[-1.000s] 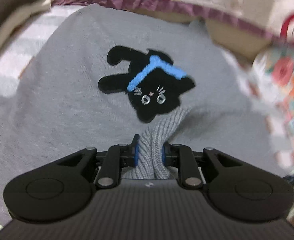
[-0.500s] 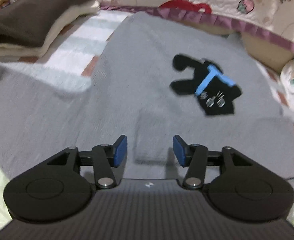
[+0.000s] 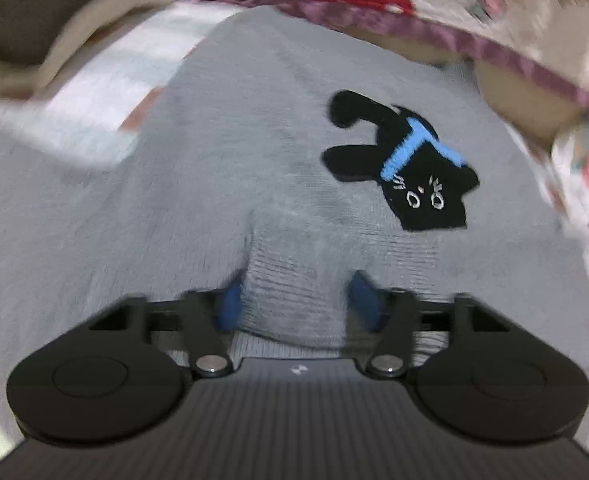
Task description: Fold clothes
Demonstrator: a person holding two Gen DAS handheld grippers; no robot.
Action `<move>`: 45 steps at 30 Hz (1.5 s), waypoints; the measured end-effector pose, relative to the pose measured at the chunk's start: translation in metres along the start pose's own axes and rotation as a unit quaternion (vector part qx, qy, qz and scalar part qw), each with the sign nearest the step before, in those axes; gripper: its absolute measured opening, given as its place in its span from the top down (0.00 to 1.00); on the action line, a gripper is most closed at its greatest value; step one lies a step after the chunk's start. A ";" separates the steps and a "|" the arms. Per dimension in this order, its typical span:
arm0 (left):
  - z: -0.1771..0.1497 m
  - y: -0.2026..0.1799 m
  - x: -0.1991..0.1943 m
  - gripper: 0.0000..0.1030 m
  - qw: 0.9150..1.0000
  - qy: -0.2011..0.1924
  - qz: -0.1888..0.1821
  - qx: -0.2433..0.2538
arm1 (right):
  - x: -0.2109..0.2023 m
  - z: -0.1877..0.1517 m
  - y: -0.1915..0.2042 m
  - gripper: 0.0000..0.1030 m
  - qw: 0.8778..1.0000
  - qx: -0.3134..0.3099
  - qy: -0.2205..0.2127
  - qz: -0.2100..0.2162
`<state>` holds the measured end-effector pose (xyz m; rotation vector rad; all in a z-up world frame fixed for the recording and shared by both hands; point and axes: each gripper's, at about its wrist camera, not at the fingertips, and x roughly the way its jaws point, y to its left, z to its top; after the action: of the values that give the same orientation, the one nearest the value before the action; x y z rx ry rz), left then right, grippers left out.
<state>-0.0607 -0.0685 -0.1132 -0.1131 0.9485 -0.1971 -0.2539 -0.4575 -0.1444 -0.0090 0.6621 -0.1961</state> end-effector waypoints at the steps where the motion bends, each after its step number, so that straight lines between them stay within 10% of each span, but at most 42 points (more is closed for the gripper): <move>1: 0.004 -0.007 -0.003 0.91 1.000 -0.005 0.009 0.026 | 0.001 0.000 0.000 0.73 1.000 -0.004 0.002 -0.005; 4: 0.008 -0.012 -0.045 0.92 0.998 -0.061 -0.014 0.008 | -0.002 -0.001 0.003 0.73 0.999 -0.021 -0.003 -0.033; 8: -0.003 -0.011 -0.079 0.92 0.995 -0.093 -0.008 -0.025 | -0.028 -0.001 0.022 0.97 0.992 -0.076 -0.061 -0.082; 21: -0.029 -0.004 -0.039 0.87 0.999 -0.026 -0.003 -0.030 | -0.011 -0.010 -0.013 0.95 0.998 -0.001 0.035 -0.056; 27: -0.031 0.022 -0.057 0.83 0.996 -0.044 0.071 -0.030 | -0.018 -0.014 0.008 0.83 0.993 -0.052 0.043 -0.100; 34: -0.031 0.092 -0.073 0.83 0.984 -0.034 0.075 -0.159 | -0.053 -0.002 -0.043 0.62 0.984 0.164 -0.038 0.050; 45: 0.018 0.197 -0.089 0.73 0.969 -0.066 0.197 -0.133 | -0.016 0.101 0.080 0.57 0.984 -0.058 -0.044 0.160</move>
<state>-0.0729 0.1431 -0.0678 -0.1802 0.8423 0.3037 -0.1900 -0.3817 -0.0604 -0.0236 0.5774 0.1526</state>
